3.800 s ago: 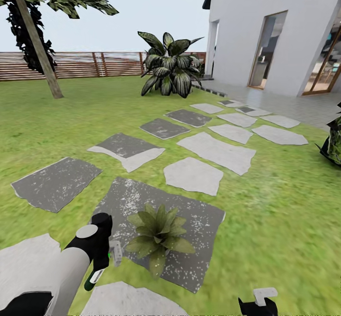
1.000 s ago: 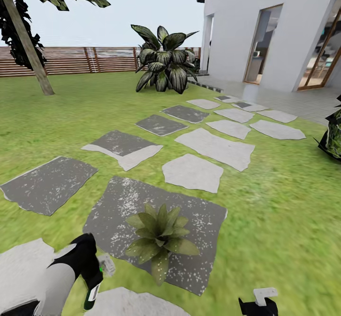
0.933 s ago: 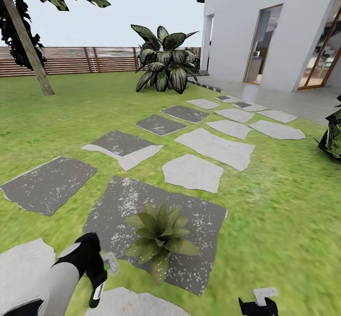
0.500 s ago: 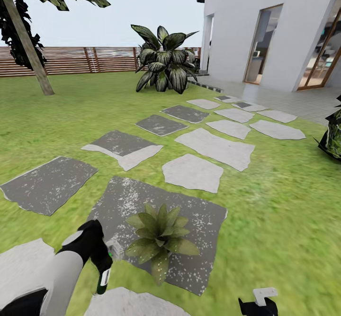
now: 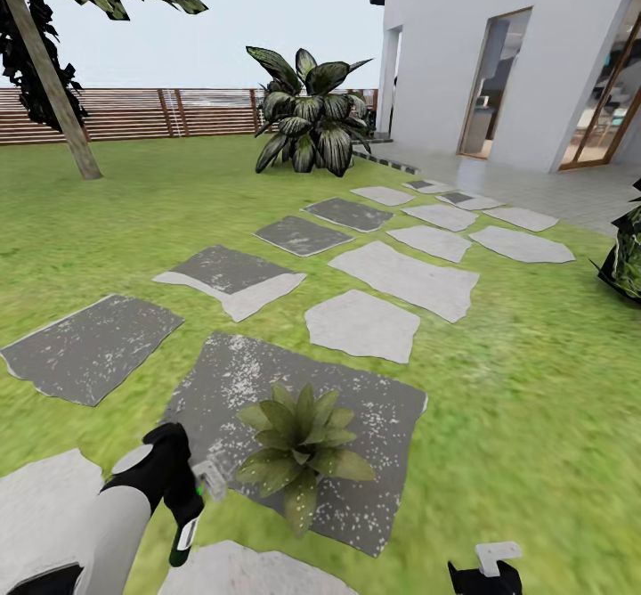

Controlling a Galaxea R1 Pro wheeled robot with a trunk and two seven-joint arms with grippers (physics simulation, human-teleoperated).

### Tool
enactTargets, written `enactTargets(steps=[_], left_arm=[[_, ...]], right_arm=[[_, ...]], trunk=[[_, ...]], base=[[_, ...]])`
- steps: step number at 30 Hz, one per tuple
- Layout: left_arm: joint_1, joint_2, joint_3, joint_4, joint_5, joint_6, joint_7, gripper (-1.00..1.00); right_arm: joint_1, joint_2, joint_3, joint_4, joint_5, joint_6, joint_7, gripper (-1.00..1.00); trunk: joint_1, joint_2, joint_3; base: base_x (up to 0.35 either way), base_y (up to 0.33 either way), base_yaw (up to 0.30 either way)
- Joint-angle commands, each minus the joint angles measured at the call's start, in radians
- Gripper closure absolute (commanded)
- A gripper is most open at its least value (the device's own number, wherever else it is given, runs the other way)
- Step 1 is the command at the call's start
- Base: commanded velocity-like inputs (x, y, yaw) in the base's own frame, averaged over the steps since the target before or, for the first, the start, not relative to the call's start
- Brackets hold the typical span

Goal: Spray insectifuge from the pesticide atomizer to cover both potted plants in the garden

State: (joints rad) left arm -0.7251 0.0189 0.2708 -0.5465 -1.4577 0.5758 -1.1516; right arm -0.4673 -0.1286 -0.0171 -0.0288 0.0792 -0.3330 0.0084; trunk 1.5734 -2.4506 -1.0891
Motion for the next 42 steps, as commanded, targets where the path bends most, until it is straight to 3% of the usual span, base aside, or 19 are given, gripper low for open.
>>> enactTargets(steps=[1, 14, 19, 26, 30, 34, 37, 39, 42], left_arm=[[0.007, 0.000, 0.005, -0.001, -0.013, 0.005, -0.004, 1.00], [0.018, -0.017, 0.027, -0.019, -0.013, 0.010, 0.019, 1.00], [0.017, -0.017, 0.027, -0.020, 0.044, 0.010, 0.033, 1.00], [0.013, -0.017, 0.027, -0.026, 0.050, 0.012, 0.033, 1.00], [0.013, -0.018, 0.030, -0.065, 0.097, 0.012, 0.033, 1.00], [0.015, -0.019, 0.031, -0.068, 0.111, 0.018, 0.034, 1.00], [0.016, -0.026, 0.031, -0.061, 0.115, 0.022, 0.070, 1.00], [0.017, -0.050, 0.030, -0.059, 0.119, 0.022, 0.127, 1.00], [0.024, -0.077, 0.048, -0.041, 0.157, 0.023, 0.183, 1.00]], right_arm=[[-0.001, 0.000, -0.003, 0.001, 0.008, -0.003, 0.001, -1.00], [-0.001, 0.000, -0.003, 0.001, 0.008, -0.003, 0.001, -1.00], [-0.001, 0.000, -0.003, 0.000, 0.008, -0.004, 0.001, -1.00], [-0.001, 0.000, -0.003, 0.000, 0.008, -0.004, 0.001, -1.00], [-0.001, 0.000, -0.003, 0.000, 0.007, -0.004, 0.001, -1.00], [-0.001, 0.000, -0.003, 0.000, 0.007, -0.004, 0.001, -1.00], [-0.001, 0.000, -0.003, 0.000, 0.007, -0.004, 0.001, -1.00], [-0.001, 0.000, -0.003, 0.000, 0.007, -0.004, 0.001, -1.00], [-0.001, 0.000, -0.003, 0.000, 0.007, -0.004, 0.001, -1.00]], trunk=[[0.000, 0.000, -0.001], [0.000, 0.000, -0.001], [0.000, 0.000, -0.001], [0.000, 0.000, -0.001], [0.000, 0.000, -0.001], [0.000, 0.000, -0.001], [0.000, 0.000, -0.001], [0.000, 0.000, -0.001], [0.000, 0.000, -0.001]], base=[[0.000, 0.000, 0.000], [-0.032, 0.000, 0.000], [-0.325, 0.000, 0.000], [-0.335, -0.017, 0.029], [-0.244, -0.166, 0.225], [-0.001, -0.257, 0.268], [0.142, -0.197, 0.272], [0.121, -0.098, 0.243], [0.027, -0.021, 0.075]])
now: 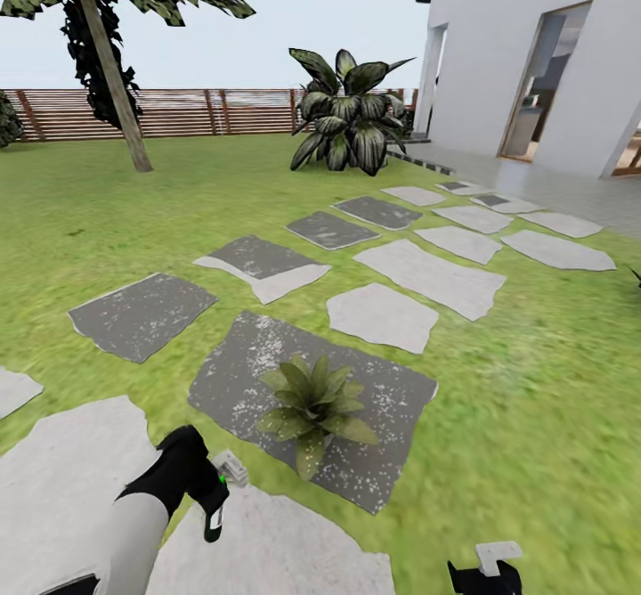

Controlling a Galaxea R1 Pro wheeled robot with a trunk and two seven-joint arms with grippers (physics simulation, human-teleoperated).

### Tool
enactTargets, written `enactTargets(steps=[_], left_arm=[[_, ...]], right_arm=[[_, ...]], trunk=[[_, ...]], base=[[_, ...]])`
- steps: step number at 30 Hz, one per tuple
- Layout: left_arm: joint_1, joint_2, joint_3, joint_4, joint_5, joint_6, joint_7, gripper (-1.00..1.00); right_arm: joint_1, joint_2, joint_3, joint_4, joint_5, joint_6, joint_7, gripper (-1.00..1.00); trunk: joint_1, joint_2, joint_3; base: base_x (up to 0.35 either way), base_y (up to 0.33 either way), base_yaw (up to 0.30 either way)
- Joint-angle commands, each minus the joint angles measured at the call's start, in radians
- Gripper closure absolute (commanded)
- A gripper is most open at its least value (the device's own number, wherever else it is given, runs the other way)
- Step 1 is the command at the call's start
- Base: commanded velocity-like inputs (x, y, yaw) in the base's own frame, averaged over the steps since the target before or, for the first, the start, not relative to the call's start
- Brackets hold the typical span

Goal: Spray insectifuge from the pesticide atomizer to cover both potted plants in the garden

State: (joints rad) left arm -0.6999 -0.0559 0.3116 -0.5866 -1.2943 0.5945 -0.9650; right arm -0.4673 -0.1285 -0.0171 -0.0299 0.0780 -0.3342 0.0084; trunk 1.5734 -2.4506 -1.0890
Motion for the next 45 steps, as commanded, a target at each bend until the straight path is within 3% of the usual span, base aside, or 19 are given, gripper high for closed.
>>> enactTargets(steps=[1, 3, 5, 6, 7, 9, 11, 15, 17, 20, 28, 45], left_arm=[[0.004, -0.005, 0.014, 0.014, 0.008, 0.005, 0.004, 1.00], [0.014, -0.010, 0.027, 0.071, 0.057, 0.005, 0.079, 1.00], [0.016, -0.011, 0.030, 0.121, 0.150, 0.005, 0.192, 1.00], [0.017, -0.011, 0.030, 0.158, 0.234, 0.004, 0.276, 1.00], [0.017, -0.011, 0.030, 0.200, 0.352, 0.003, 0.396, 1.00], [0.017, -0.010, 0.029, 0.234, 0.483, 0.000, 0.539, 1.00], [0.017, -0.007, 0.029, 0.244, 0.536, -0.002, 0.582, 1.00], [0.018, -0.012, 0.029, 0.257, 0.580, -0.007, 0.603, 1.00], [0.019, -0.013, 0.029, 0.267, 0.628, -0.022, 0.613, 1.00], [0.019, -0.016, 0.029, 0.273, 0.651, -0.030, 0.615, 1.00], [0.019, -0.046, 0.026, 0.263, 0.653, -0.032, 0.615, 1.00], [0.019, -0.048, 0.026, 0.257, 0.653, -0.032, 0.615, 1.00]], right_arm=[[-0.001, 0.000, -0.003, 0.001, 0.008, -0.003, 0.001, -1.00], [-0.001, 0.000, -0.003, 0.001, 0.008, -0.003, 0.001, -1.00], [-0.001, 0.000, -0.003, 0.001, 0.008, -0.003, 0.001, -1.00], [-0.001, 0.000, -0.003, 0.001, 0.008, -0.003, 0.001, -1.00], [-0.001, 0.000, -0.003, 0.001, 0.008, -0.003, 0.001, -1.00], [-0.001, 0.000, -0.003, 0.001, 0.008, -0.003, 0.001, -1.00], [-0.001, 0.000, -0.003, 0.001, 0.008, -0.003, 0.001, -1.00], [-0.001, 0.000, -0.003, 0.001, 0.008, -0.003, 0.001, -1.00], [-0.001, -0.003, -0.004, 0.001, 0.007, -0.003, 0.001, -1.00], [-0.001, -0.007, -0.004, 0.001, 0.008, -0.003, 0.001, -1.00], [-0.001, -0.006, -0.004, 0.001, 0.005, -0.017, 0.001, -1.00], [-0.001, -0.004, -0.004, 0.001, 0.006, -0.020, 0.001, -1.00]], trunk=[[0.000, 0.000, -0.001], [0.000, 0.000, -0.001], [0.000, 0.000, -0.001], [0.000, 0.000, -0.001], [0.000, 0.000, -0.001], [0.000, 0.000, -0.001], [0.000, 0.000, -0.001], [0.000, 0.000, -0.001], [0.000, 0.000, -0.001], [0.000, 0.000, -0.001], [0.000, 0.000, -0.001], [0.000, 0.000, -0.001]], base=[[0.009, -0.007, 0.024], [0.003, -0.002, 0.007], [0.001, -0.001, 0.002], [0.000, 0.000, 0.000], [0.000, 0.000, 0.000], [0.000, 0.000, 0.000], [0.000, 0.000, 0.000], [-0.001, 0.000, 0.000], [-0.138, -0.070, 0.000], [-0.245, -0.151, 0.000], [-0.127, -0.226, 0.000], [-0.002, -0.271, 0.237]])
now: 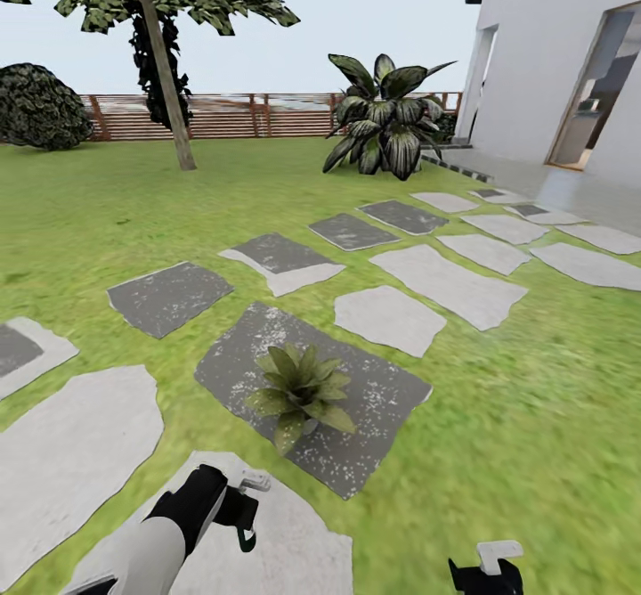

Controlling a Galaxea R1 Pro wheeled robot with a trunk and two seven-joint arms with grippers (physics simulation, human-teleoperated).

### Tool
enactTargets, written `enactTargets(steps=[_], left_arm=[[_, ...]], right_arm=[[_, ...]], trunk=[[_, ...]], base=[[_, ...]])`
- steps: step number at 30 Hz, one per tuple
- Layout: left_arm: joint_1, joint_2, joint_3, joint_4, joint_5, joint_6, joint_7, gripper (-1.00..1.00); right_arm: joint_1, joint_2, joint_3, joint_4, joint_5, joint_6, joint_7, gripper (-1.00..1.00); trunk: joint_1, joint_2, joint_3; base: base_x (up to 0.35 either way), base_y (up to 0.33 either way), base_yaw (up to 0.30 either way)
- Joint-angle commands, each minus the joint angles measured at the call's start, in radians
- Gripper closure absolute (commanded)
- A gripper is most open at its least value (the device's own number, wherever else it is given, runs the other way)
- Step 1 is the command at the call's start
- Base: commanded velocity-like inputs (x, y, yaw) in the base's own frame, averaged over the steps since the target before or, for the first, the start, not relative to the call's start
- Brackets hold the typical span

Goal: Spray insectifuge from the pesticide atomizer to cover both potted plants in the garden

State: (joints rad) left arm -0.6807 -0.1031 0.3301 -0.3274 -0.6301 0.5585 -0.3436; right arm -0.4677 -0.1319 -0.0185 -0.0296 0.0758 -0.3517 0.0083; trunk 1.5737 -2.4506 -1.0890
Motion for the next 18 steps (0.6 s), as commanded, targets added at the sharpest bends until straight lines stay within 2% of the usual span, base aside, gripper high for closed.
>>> enactTargets(steps=[1, 7, 18], left_arm=[[0.000, -0.001, 0.007, -0.002, -0.011, 0.004, -0.006, 1.00], [0.000, -0.006, 0.007, -0.002, -0.011, 0.004, -0.006, 1.00], [0.000, -0.009, 0.007, 0.000, -0.011, 0.003, -0.007, 1.00]], right_arm=[[0.000, 0.000, -0.003, 0.000, 0.008, -0.003, 0.001, -1.00], [0.000, 0.000, -0.003, 0.000, 0.008, -0.003, 0.001, -1.00], [0.000, 0.000, -0.003, 0.000, 0.008, -0.003, 0.001, -1.00]], trunk=[[-0.001, 0.000, -0.001], [-0.001, 0.000, -0.001], [-0.001, 0.000, -0.001]], base=[[-0.196, -0.238, 0.278], [-0.083, -0.259, 0.247], [0.074, -0.275, 0.009]])
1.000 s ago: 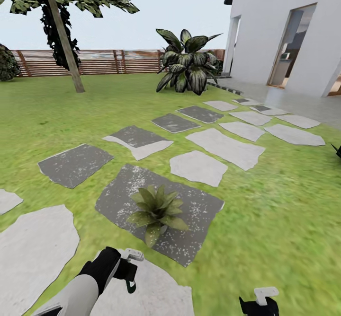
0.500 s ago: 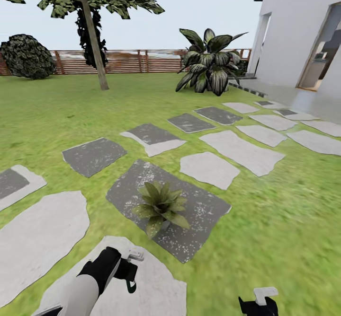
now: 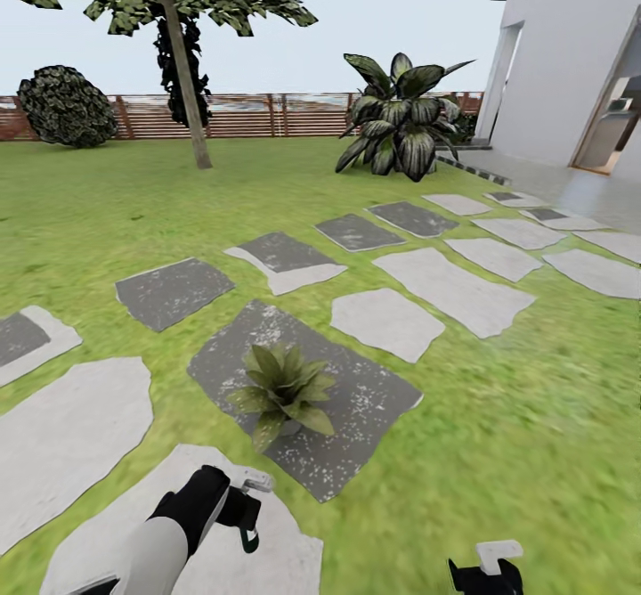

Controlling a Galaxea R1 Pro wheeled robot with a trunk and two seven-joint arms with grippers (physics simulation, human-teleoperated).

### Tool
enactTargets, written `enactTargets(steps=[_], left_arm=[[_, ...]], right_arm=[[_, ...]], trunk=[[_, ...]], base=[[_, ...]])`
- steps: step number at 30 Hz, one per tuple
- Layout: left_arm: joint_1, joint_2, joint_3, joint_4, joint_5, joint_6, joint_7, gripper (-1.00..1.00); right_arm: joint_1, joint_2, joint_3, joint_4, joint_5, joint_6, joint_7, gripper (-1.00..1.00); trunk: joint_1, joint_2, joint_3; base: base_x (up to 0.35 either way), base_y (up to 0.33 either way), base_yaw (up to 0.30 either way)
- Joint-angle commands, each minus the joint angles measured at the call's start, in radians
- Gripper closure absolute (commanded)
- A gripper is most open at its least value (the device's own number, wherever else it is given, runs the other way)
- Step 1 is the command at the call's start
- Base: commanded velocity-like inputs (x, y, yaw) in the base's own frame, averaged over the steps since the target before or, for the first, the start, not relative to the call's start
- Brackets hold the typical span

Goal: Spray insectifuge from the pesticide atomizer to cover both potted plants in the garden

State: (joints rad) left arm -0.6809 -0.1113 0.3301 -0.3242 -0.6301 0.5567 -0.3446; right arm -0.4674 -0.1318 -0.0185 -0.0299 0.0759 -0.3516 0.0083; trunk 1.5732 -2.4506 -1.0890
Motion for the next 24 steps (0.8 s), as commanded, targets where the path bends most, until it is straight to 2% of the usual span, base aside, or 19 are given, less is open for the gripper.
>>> enactTargets(steps=[1, 14, 24], left_arm=[[0.000, -0.001, 0.007, -0.003, -0.011, 0.005, -0.007, 1.00], [0.000, -0.003, 0.007, -0.002, -0.011, 0.005, -0.007, 1.00], [0.000, -0.003, 0.007, -0.001, -0.011, 0.005, -0.007, 1.00]], right_arm=[[0.000, 0.000, -0.003, 0.001, 0.008, -0.003, 0.001, -1.00], [0.000, 0.001, -0.003, 0.001, 0.008, -0.002, 0.001, -1.00], [0.000, 0.001, -0.003, 0.001, 0.008, -0.002, 0.001, -1.00]], trunk=[[0.000, 0.000, -0.001], [0.000, 0.000, -0.001], [0.000, 0.000, -0.001]], base=[[0.117, -0.275, 0.000], [0.117, -0.275, 0.016], [0.117, -0.275, 0.242]])
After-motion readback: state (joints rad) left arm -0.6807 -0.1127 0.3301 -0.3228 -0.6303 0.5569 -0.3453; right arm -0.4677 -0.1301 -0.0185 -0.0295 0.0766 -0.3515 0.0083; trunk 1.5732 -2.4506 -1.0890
